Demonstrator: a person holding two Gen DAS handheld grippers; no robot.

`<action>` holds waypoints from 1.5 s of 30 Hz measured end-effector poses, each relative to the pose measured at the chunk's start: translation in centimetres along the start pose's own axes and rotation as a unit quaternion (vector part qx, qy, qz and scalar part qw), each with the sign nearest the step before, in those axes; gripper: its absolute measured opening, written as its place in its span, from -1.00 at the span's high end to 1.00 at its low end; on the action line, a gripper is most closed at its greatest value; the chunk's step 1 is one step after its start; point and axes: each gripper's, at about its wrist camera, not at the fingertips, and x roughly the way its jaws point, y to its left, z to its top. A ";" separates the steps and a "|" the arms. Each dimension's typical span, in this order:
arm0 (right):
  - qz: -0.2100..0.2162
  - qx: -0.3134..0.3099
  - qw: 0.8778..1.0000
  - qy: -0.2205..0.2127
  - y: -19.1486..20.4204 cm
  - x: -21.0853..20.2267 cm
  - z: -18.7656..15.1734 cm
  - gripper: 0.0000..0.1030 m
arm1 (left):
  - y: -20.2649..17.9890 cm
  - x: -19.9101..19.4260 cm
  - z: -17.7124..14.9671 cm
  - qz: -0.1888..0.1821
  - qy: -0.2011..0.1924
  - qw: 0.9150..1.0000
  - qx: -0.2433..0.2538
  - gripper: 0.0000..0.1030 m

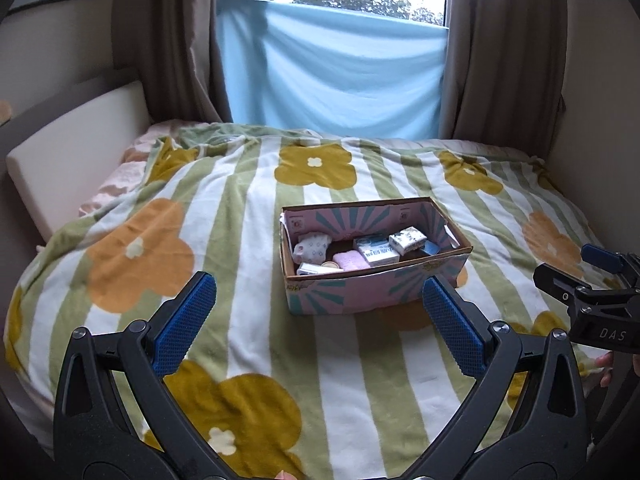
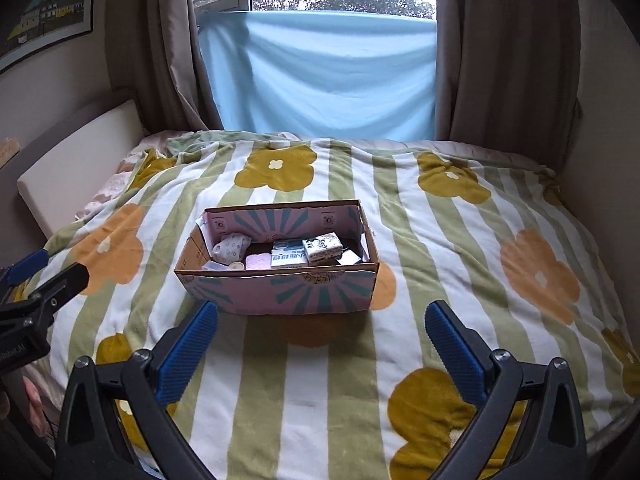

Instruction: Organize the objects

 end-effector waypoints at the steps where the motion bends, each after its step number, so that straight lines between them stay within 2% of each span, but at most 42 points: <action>1: 0.000 0.001 1.000 -0.005 0.0 -0.2 0.0 -0.99 | 0.1 0.1 -0.1 -0.002 0.001 1.000 -0.005 -1.00; 7: -0.002 0.001 1.000 -0.025 0.0 -1.0 0.2 -0.99 | 0.0 0.2 -0.3 0.006 0.001 1.000 -0.007 -1.00; 14: 0.001 -0.001 1.000 -0.030 0.0 -0.9 0.3 -0.99 | 0.5 0.3 -0.3 -0.004 0.000 1.000 -0.024 -1.00; 19: -0.002 -0.002 1.000 -0.030 0.0 -0.7 0.3 -0.99 | 0.1 0.3 -0.2 0.004 -0.003 1.000 -0.018 -1.00; 23: -0.014 -0.006 0.999 -0.031 0.2 -0.5 0.3 -0.99 | 0.0 0.4 -0.2 -0.004 -0.003 1.000 -0.016 -1.00; 45: -0.002 -0.003 1.000 -0.028 -0.1 -0.1 0.5 -0.99 | -0.6 0.7 -0.4 -0.007 -0.001 1.000 -0.010 -1.00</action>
